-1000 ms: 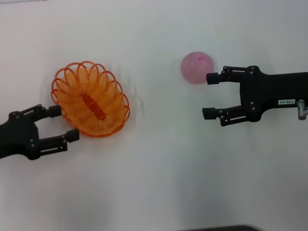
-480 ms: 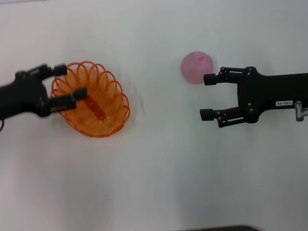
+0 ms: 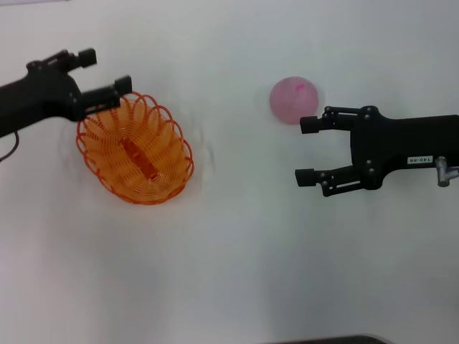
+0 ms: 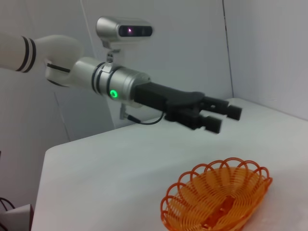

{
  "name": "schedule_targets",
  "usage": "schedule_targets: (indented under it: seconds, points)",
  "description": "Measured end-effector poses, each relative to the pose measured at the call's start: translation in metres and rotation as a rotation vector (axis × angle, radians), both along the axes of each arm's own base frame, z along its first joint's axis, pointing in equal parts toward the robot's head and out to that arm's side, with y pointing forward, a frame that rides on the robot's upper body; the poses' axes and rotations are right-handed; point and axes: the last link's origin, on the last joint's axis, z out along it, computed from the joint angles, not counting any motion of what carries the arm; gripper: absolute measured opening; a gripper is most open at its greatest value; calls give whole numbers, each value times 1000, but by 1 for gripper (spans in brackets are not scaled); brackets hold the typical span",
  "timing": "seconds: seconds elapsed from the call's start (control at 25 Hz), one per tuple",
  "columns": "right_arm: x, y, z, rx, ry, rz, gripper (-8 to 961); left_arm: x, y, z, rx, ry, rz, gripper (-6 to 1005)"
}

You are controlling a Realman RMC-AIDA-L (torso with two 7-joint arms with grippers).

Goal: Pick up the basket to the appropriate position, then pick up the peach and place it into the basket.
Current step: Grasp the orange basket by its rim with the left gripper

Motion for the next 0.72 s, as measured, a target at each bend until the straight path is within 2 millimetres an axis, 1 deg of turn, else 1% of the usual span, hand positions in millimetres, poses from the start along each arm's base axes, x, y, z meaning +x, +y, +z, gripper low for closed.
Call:
schedule_targets:
  seconds: [0.28, 0.6, 0.72]
  points:
    - [1, -2, -1, -6, -1, -3, 947, 2, 9, 3, 60, -41, 22, 871]
    - [0, -1, -2, -11, -4, 7, 947, 1, 15, 6, 74, -36, 58, 871]
    - [0, -1, -3, -11, -1, 13, 947, 3, 17, 5, 46, -28, 68, 871]
